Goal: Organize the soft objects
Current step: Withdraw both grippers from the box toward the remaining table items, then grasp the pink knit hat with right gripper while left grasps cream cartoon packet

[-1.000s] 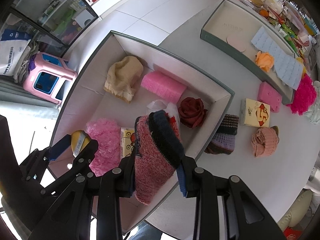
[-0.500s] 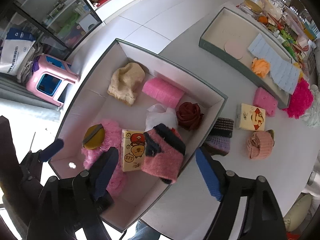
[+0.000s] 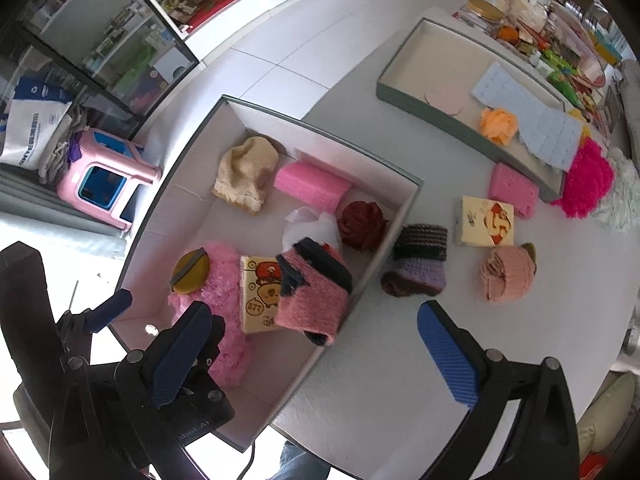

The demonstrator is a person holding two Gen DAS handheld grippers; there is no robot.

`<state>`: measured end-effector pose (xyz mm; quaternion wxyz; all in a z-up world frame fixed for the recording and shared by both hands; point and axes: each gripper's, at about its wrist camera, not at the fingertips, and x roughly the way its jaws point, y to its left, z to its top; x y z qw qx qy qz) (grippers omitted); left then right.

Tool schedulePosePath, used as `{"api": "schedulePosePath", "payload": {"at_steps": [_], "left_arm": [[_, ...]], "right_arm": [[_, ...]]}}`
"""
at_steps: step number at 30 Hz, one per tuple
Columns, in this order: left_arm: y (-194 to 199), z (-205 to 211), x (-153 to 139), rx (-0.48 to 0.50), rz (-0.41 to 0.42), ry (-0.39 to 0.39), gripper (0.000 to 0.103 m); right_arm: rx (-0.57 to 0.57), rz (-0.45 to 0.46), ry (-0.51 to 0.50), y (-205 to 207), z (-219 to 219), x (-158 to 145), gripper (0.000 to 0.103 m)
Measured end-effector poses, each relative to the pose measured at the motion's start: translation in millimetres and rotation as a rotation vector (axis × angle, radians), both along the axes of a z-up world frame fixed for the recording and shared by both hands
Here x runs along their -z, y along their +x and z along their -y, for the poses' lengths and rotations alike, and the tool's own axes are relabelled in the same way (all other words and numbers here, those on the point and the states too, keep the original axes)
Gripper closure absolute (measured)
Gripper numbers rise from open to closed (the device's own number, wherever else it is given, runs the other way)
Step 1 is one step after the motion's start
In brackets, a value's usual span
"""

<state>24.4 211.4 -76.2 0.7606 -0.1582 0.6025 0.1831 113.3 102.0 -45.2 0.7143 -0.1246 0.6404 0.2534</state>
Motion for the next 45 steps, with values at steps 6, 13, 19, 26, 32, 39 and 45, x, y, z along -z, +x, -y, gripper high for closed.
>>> {"api": "schedulePosePath", "payload": {"at_steps": [6, 13, 19, 26, 32, 39, 45], "left_arm": [[11, 30, -9, 0.064, 0.016, -0.004, 0.0], [26, 82, -13, 0.176, 0.014, -0.023, 0.0], [31, 127, -20, 0.263, 0.048, -0.038, 0.0], [26, 162, -5, 0.286, 0.03, -0.092, 0.0], [17, 179, 16, 0.296, -0.03, -0.112, 0.0], [25, 183, 27, 0.271, -0.057, -0.108, 0.0], [47, 190, 35, 0.273, -0.072, -0.09, 0.0]], "right_arm": [[0.067, -0.002, 0.011, 6, 37, -3, 0.0], [0.183, -0.02, 0.004, 19, 95, 4, 0.0], [0.279, -0.035, -0.018, 32, 145, 16, 0.0], [0.351, -0.055, -0.064, 59, 182, 42, 0.0], [0.333, -0.076, -0.09, 85, 184, 76, 0.0], [0.299, -0.075, -0.1, 111, 172, 111, 0.0], [0.279, -0.128, -0.09, 122, 170, 136, 0.037]]}}
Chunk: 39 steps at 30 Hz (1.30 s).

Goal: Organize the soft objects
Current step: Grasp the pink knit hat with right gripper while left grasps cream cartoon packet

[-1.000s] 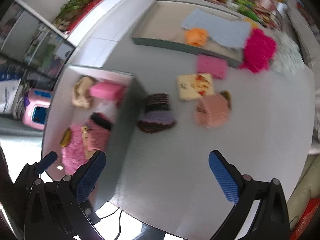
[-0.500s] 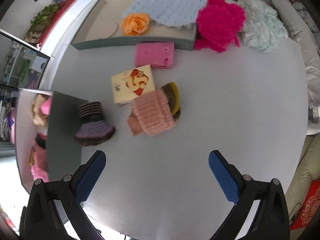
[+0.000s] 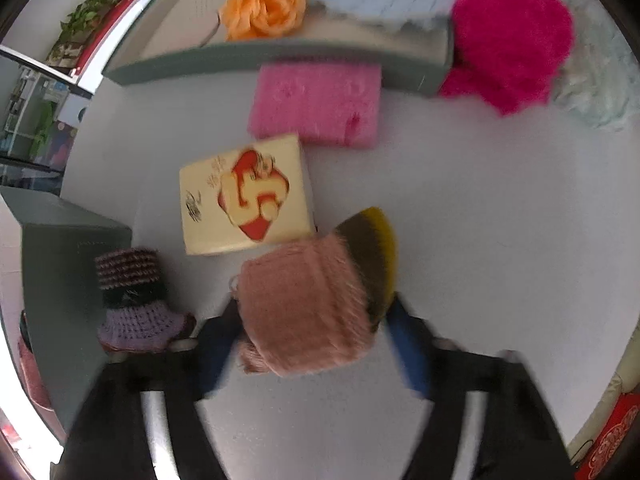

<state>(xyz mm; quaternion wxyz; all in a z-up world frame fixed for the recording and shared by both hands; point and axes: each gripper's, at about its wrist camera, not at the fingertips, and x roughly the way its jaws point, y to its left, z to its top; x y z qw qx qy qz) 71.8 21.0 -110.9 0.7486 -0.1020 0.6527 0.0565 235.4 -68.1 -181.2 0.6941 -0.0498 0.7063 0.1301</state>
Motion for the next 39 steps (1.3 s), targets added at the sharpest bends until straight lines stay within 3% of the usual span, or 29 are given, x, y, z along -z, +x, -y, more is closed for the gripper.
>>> {"api": "schedulePosePath", "payload": {"at_steps": [3, 6, 15, 19, 24, 33, 34, 37, 39], "left_arm": [[17, 7, 0, 0.008, 0.007, 0.012, 0.0], [39, 18, -2, 0.026, 0.029, 0.031, 0.0], [151, 30, 18, -0.04, 0.067, 0.029, 0.0], [185, 24, 47, -0.102, 0.012, 0.056, 0.0], [195, 20, 78, -0.124, -0.075, 0.08, 0.0], [208, 18, 92, -0.138, -0.138, 0.03, 0.001], [210, 13, 95, -0.116, -0.134, 0.026, 0.003], [203, 29, 85, -0.03, -0.084, 0.037, 0.027], [197, 41, 85, 0.038, -0.095, 0.036, 0.028]], "right_arm": [[-0.031, 0.02, -0.004, -5, 8, -4, 0.048], [-0.044, 0.026, -0.044, -15, 31, -6, 0.05], [0.188, -0.021, -0.016, -46, 143, -11, 0.05], [0.257, -0.042, 0.029, -64, 168, -16, 0.05], [0.303, -0.051, 0.075, -91, 186, -22, 0.049], [0.358, -0.046, 0.107, -109, 209, -32, 0.049], [0.363, -0.044, 0.107, -110, 210, -34, 0.049], [0.375, -0.039, 0.104, -109, 206, -34, 0.049], [0.385, -0.037, 0.099, -112, 207, -35, 0.049]]}}
